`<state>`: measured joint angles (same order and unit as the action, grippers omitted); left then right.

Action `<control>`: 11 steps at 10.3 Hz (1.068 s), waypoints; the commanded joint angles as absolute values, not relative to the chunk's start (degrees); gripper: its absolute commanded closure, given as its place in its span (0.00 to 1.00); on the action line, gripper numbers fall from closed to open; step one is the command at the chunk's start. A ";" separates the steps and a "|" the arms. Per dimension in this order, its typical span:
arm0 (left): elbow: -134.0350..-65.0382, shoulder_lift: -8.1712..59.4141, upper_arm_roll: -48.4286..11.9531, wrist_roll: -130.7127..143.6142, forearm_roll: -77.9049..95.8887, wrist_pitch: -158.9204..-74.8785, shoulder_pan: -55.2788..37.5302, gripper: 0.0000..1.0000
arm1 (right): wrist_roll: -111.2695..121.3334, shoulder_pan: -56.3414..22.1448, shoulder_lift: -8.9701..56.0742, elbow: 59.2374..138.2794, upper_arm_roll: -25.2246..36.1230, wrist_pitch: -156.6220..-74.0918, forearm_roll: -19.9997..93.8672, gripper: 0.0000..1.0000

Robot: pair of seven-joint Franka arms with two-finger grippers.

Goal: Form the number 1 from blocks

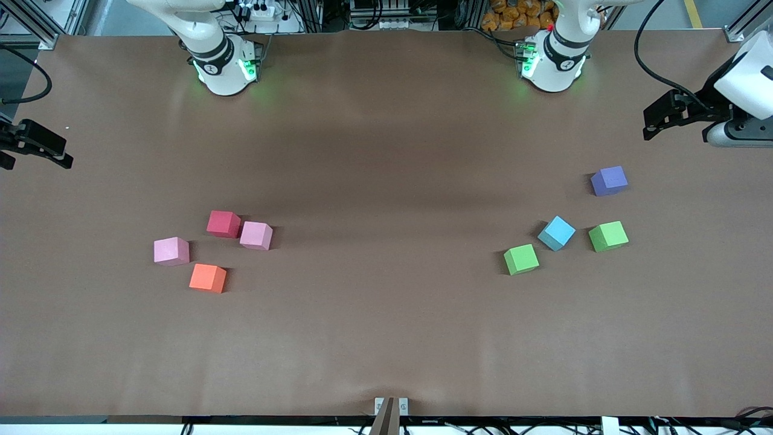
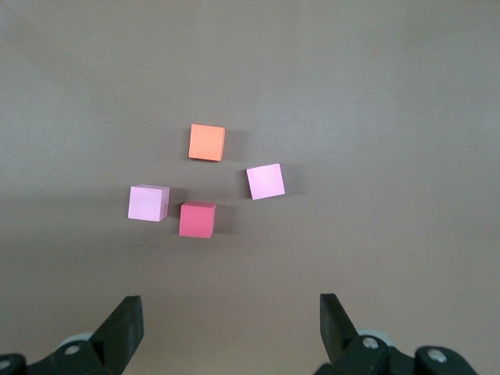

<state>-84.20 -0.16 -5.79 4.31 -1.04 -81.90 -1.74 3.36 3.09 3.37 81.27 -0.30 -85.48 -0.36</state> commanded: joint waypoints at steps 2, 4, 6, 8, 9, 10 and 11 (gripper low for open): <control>-84.28 2.97 -5.36 8.32 0.34 -80.95 -1.32 0.00 | 3.43 3.08 3.25 81.39 -0.53 -85.52 -0.09 0.00; -84.29 7.28 -5.36 9.67 2.37 -83.91 1.04 0.00 | 3.43 2.99 3.34 81.56 -0.62 -85.87 -0.09 0.00; -84.72 12.02 -5.36 13.07 3.25 -88.65 2.63 0.00 | 3.43 2.99 3.34 81.74 -0.62 -86.13 -0.09 0.00; -89.53 14.14 -5.36 20.53 3.51 -97.51 2.64 0.00 | 3.43 2.99 3.51 82.09 -0.62 -86.39 0.26 0.00; -93.65 13.98 -5.36 23.09 3.52 -102.43 2.90 0.00 | 3.43 2.47 3.52 83.66 -0.70 -88.31 0.35 0.00; -97.69 13.63 -5.36 24.25 3.52 -107.00 3.42 0.00 | 3.43 2.03 3.69 85.76 -0.79 -90.42 0.53 0.00; -100.43 13.71 -5.36 25.91 3.52 -110.44 3.43 0.00 | 3.43 1.15 3.87 88.13 -0.88 -92.96 0.70 0.00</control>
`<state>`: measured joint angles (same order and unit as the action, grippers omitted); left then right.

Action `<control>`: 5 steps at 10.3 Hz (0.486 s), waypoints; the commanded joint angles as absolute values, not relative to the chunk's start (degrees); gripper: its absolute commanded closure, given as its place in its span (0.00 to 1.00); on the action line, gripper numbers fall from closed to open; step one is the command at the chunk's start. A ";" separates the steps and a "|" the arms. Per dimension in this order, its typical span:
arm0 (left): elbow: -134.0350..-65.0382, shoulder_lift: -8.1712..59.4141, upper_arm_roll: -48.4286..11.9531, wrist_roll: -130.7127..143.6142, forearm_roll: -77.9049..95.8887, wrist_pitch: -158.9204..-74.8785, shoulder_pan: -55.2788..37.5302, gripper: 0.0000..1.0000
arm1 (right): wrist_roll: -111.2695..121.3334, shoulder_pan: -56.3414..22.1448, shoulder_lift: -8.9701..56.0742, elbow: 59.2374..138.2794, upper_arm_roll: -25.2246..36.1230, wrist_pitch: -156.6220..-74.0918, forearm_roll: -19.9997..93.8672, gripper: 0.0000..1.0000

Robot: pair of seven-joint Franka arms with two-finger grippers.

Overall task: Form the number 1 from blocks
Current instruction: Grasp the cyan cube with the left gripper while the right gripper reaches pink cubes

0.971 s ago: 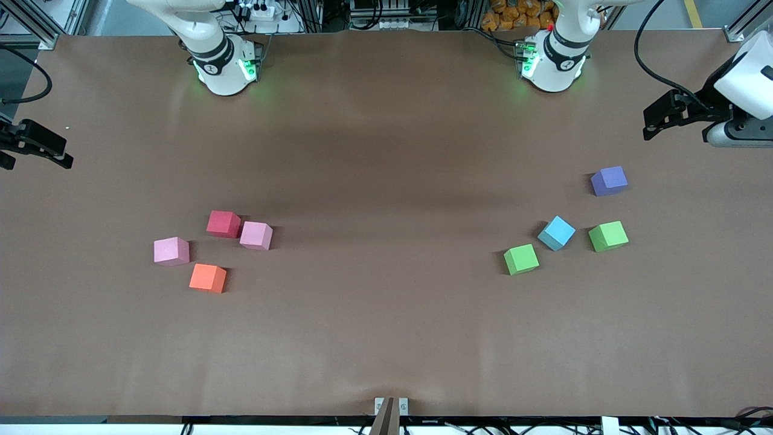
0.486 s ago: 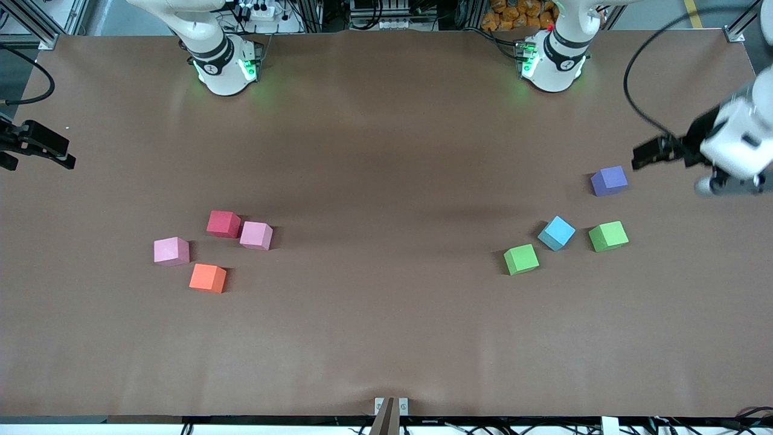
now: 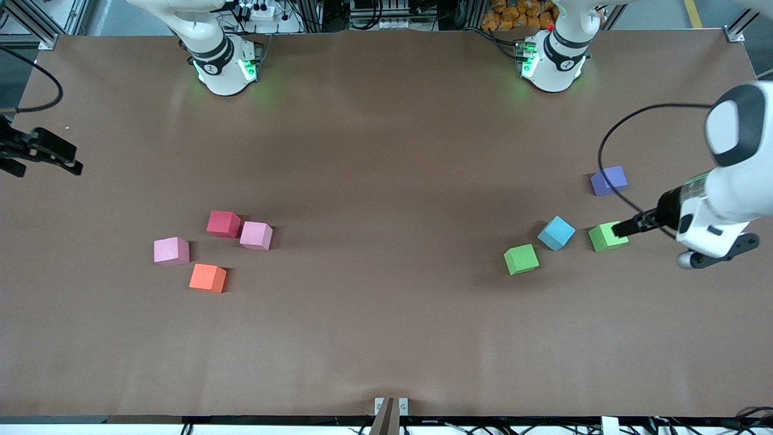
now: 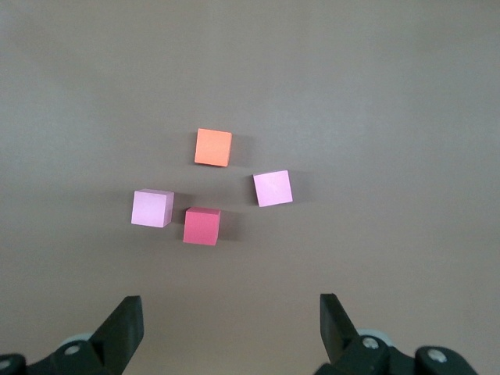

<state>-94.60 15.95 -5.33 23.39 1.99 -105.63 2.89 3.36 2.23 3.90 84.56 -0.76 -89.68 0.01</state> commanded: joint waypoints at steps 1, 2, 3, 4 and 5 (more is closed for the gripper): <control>-103.16 13.80 -5.36 28.36 3.43 -113.96 3.25 0.00 | 3.43 0.01 4.56 90.24 -0.88 -95.86 0.70 0.00; -106.32 13.89 -5.54 30.48 3.43 -117.47 2.99 0.00 | 1.17 -0.87 5.79 91.74 -0.88 -99.11 0.79 0.00; -109.83 13.97 -5.71 32.59 3.43 -121.86 2.73 0.00 | -4.77 -2.27 7.28 92.54 -0.88 -101.92 1.31 0.00; -113.08 14.06 -5.80 34.96 3.34 -126.25 2.55 0.00 | -9.27 -3.42 9.12 92.55 -0.88 -103.17 1.58 0.00; -115.73 14.15 -5.80 36.37 3.25 -129.08 2.11 0.00 | -12.71 -4.12 10.97 92.55 -0.88 -104.75 2.10 0.00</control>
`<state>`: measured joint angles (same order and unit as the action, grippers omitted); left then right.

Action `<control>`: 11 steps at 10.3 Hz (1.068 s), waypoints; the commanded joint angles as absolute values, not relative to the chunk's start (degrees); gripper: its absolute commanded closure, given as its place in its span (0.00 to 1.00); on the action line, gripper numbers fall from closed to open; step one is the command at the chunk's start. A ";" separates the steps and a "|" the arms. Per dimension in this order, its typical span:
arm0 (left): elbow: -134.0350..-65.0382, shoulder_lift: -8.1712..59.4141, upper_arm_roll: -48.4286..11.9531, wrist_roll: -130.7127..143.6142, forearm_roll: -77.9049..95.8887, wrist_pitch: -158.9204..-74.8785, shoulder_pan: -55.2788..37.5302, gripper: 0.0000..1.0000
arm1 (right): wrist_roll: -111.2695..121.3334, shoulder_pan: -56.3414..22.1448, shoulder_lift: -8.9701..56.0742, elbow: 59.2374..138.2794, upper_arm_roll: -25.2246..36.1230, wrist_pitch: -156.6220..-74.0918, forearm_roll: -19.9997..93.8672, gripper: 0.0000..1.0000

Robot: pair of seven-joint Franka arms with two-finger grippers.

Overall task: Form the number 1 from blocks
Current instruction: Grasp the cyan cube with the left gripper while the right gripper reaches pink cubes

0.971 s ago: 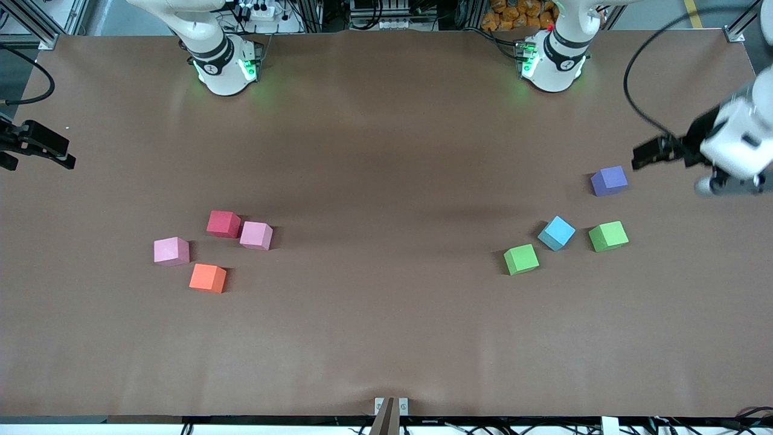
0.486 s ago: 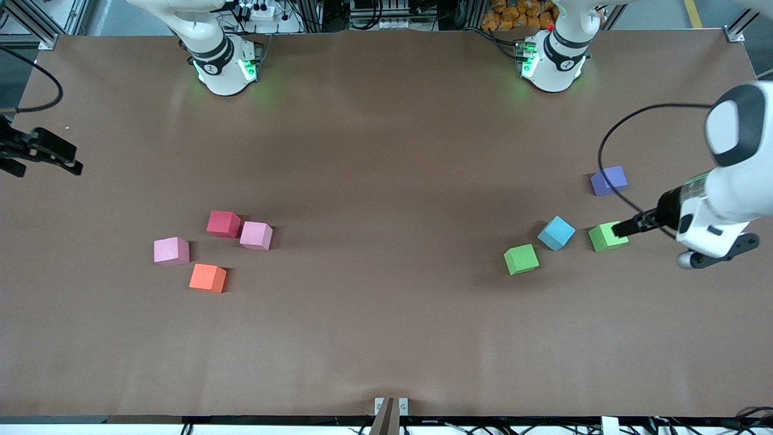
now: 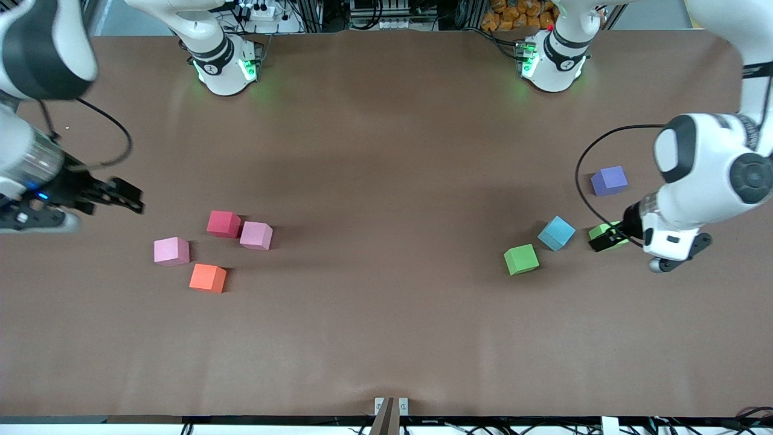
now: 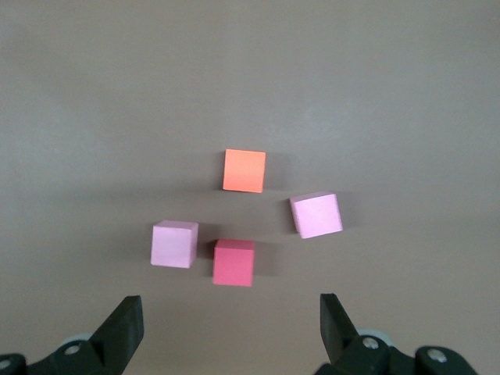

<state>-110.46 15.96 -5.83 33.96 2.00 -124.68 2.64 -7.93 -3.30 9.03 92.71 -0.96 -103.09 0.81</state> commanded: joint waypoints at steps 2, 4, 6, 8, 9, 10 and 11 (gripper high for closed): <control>-118.99 15.28 -5.89 38.13 3.16 -132.18 1.59 0.00 | -16.16 -5.01 14.40 92.64 -0.88 -107.39 5.79 0.00; -120.14 18.79 -5.89 42.25 2.64 -135.68 -0.77 0.00 | -16.26 -7.19 16.08 93.68 -0.79 -107.58 5.80 0.00; -120.15 21.61 -5.80 45.78 2.64 -138.16 -1.75 0.00 | -16.78 -8.17 16.69 98.41 -0.79 -112.04 5.80 0.00; -121.02 22.67 -5.80 46.23 0.81 -138.51 -1.85 0.00 | -17.66 -9.57 19.59 98.70 -0.70 -114.07 5.19 0.00; -121.37 23.02 -5.80 46.93 -0.25 -139.21 -1.58 0.00 | -17.67 -9.93 20.90 98.70 -0.70 -114.60 5.19 0.00; -121.38 23.81 -5.71 47.37 -0.52 -139.65 -1.58 0.00 | -17.67 -10.45 22.14 98.70 -0.62 -115.39 5.10 0.00; -121.38 24.51 -5.71 47.37 -0.79 -139.75 -1.58 0.00 | -17.67 -11.33 23.28 98.79 -0.53 -116.53 5.01 0.00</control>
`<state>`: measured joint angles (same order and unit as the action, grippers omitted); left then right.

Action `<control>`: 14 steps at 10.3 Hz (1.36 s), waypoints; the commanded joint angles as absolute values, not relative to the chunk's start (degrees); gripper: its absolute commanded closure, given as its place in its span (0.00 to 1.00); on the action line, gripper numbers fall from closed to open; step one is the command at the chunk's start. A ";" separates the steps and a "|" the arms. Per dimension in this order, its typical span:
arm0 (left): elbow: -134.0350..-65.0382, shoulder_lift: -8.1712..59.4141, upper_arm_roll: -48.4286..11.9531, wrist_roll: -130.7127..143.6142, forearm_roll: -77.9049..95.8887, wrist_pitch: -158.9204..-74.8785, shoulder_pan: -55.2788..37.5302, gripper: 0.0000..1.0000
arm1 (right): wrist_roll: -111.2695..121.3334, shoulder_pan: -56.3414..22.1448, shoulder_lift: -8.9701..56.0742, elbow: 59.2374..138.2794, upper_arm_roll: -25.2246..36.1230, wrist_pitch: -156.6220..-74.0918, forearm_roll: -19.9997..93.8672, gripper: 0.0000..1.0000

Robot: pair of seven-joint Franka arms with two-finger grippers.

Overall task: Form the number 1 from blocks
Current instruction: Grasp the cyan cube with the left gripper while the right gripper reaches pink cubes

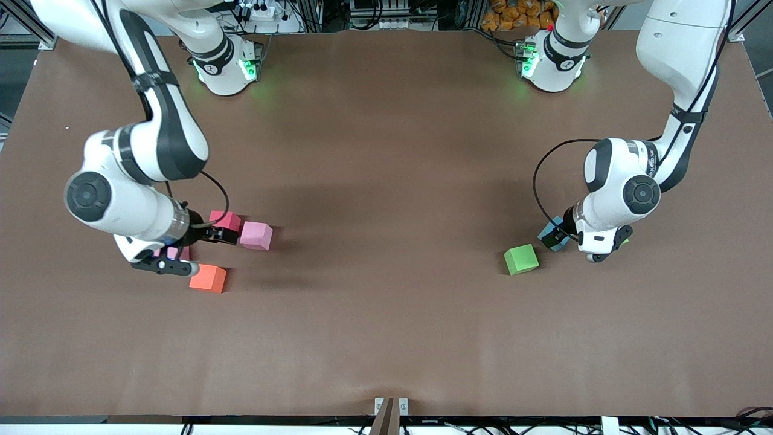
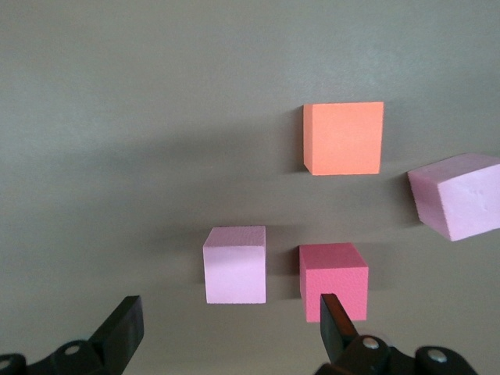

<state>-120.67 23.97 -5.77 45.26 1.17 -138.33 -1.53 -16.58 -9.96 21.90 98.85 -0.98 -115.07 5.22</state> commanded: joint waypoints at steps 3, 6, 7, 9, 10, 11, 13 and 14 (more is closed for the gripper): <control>-121.38 25.14 -5.71 47.37 -0.79 -139.75 -1.49 0.63 | -17.67 -11.87 27.15 98.79 -0.44 -119.18 5.01 0.00; -121.38 24.79 -5.71 47.29 -0.88 -139.66 -1.23 1.00 | -17.67 -12.13 29.61 98.79 -0.44 -119.62 5.01 0.00; -121.38 24.26 -5.71 47.20 -1.49 -139.48 -1.23 1.00 | -17.67 -12.22 30.23 98.79 -0.44 -119.71 5.01 0.00; -122.42 20.50 -5.97 47.20 -4.21 -137.56 -1.67 1.00 | -17.67 -12.22 31.81 98.79 -0.44 -119.62 5.10 0.00; -122.52 18.48 -6.50 47.11 -4.31 -135.55 -2.10 1.00 | -17.67 -12.22 32.69 98.79 -0.53 -119.53 5.10 0.00; -122.43 16.46 -8.16 47.20 -4.22 -133.18 -2.63 1.00 | -17.67 -12.48 33.48 98.79 -0.53 -119.53 5.18 0.00; -122.26 13.46 -13.68 48.68 -4.22 -129.57 -2.64 1.00 | -17.49 -13.27 34.45 98.88 -0.53 -119.36 5.10 0.00; -121.82 13.36 -17.54 52.69 -4.22 -129.38 -2.64 1.00 | -16.79 -13.45 34.71 98.88 -0.53 -119.36 5.18 0.00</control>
